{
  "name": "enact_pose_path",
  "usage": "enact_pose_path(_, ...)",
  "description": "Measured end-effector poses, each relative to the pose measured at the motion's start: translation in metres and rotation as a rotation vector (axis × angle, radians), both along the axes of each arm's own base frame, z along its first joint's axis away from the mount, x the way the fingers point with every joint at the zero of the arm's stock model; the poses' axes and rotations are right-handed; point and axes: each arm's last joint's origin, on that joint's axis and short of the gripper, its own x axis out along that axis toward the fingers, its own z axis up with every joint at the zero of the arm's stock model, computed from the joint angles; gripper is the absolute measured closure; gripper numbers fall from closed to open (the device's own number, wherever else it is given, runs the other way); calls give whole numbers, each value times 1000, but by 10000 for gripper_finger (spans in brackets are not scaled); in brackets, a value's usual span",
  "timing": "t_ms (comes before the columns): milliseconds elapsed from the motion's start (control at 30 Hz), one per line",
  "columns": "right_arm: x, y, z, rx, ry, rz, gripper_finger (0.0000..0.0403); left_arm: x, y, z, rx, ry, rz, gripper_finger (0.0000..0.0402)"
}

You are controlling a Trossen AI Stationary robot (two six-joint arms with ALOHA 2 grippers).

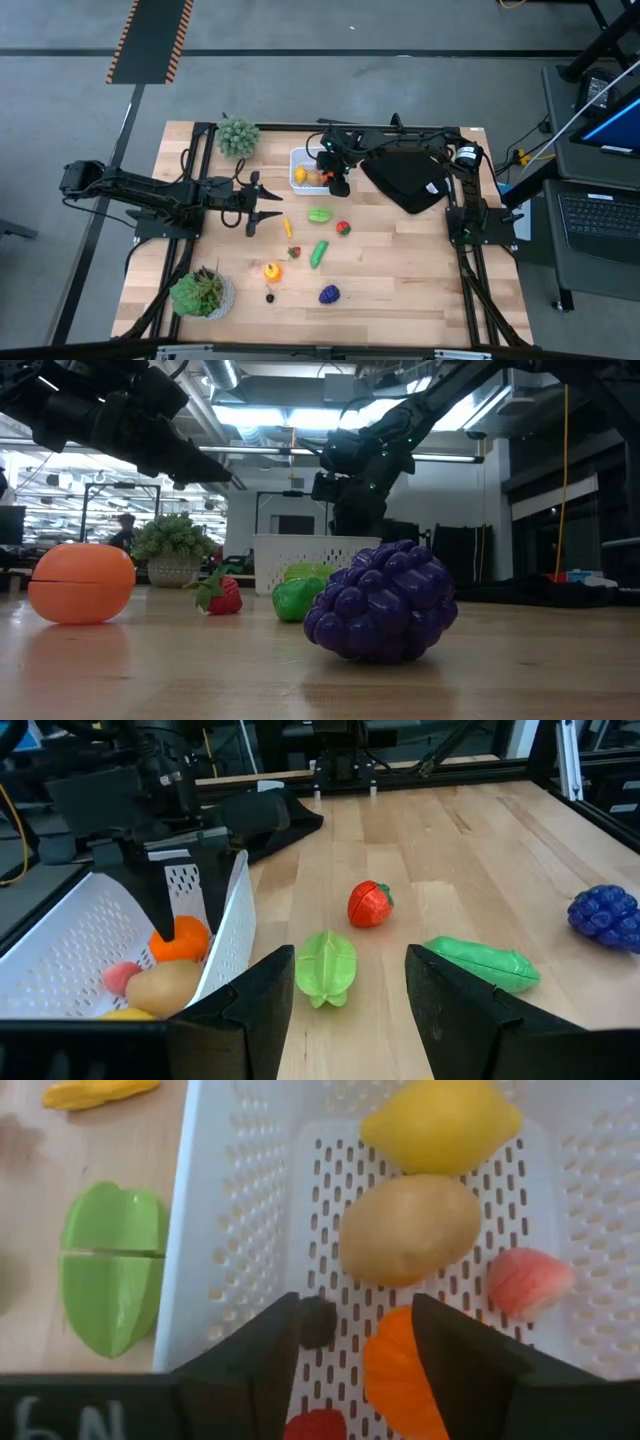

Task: Pick and placing Produce into tupperware
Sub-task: Put the blackberry into the white bin, then put the tangerine into the white bin

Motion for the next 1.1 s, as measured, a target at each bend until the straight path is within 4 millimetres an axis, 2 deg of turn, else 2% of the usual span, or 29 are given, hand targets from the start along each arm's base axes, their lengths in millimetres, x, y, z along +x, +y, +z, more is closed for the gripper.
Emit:
enact_pose_path(133,1,-1,9,5,20,5,195,0,0,0,6,0,-2,217)
enact_pose_path(433,13,-5,76,-3,6,11,192,0,0,1,35,-4,-10,217)
enact_pose_path(600,7,-3,80,36,58,-20,191,0,2,1,71,-7,33,217)
enact_pose_path(700,-5,3,83,69,60,-36,191,0,2,1,69,0,39,217)
enact_pose_path(833,-25,19,85,44,-57,-32,191,0,2,0,69,4,39,217)
enact_pose_path(1000,-69,43,70,28,-236,-66,191,0,1,0,71,1,36,217)
enact_pose_path(1100,-96,57,71,1,-337,-58,191,0,1,2,73,-14,36,217)
